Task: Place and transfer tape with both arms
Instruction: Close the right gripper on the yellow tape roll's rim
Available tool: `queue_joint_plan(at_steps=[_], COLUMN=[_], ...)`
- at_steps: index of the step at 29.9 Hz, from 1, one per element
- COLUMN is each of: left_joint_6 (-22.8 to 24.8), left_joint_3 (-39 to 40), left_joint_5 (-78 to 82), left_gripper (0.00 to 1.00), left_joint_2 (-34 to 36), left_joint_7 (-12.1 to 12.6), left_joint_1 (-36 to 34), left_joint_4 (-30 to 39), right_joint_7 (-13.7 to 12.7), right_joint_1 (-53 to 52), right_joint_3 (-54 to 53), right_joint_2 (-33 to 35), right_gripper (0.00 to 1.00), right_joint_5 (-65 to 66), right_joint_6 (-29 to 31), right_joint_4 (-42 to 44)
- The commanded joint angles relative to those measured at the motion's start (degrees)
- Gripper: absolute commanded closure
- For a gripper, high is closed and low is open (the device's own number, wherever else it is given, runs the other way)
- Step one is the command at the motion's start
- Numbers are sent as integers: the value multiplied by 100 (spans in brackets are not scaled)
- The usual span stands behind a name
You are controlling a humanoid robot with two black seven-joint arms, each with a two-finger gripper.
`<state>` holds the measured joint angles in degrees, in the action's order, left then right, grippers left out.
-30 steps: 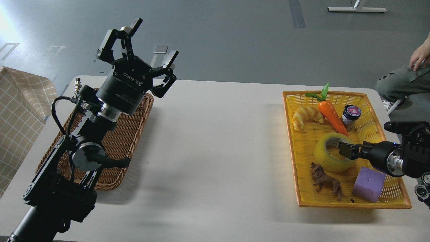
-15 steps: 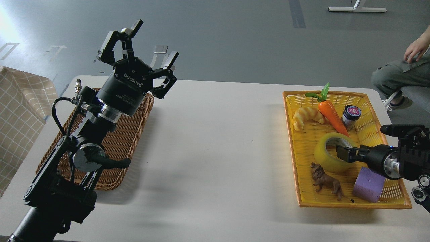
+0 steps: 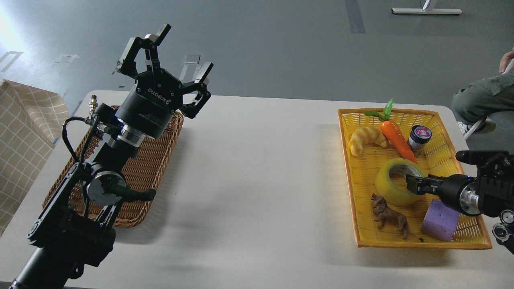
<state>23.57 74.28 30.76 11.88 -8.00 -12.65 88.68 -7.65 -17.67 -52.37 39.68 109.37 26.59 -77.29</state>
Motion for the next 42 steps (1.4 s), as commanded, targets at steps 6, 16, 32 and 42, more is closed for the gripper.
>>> queue_joint_plan(at_steps=[6,16,32,42], left_joint_6=[-1,-36,-89,-115], left_joint_3=[7,-1,-10,-10], left_joint_5=[0,9,9,9], left_gripper=[0,0,0,0], left_joint_2=[-1,-2,25,16], left_joint_7=[0,9,9,17], left_joint_1=[34,34,34,34], left_joint_4=[9,0,-9,-9], right_joint_7=[0,0,0,0], right_joint_1=[0,9,18,53], right_joint_3=[-2,-2,-10,-10], right_joint_2=[-30,-30,-30,-30], right_gripper=[43,46,60,65], right_joint_5=[-3,-3,-12,-12], right_joint_6=[-4,-4,13,22], right_joint_4=[4,13,21,21])
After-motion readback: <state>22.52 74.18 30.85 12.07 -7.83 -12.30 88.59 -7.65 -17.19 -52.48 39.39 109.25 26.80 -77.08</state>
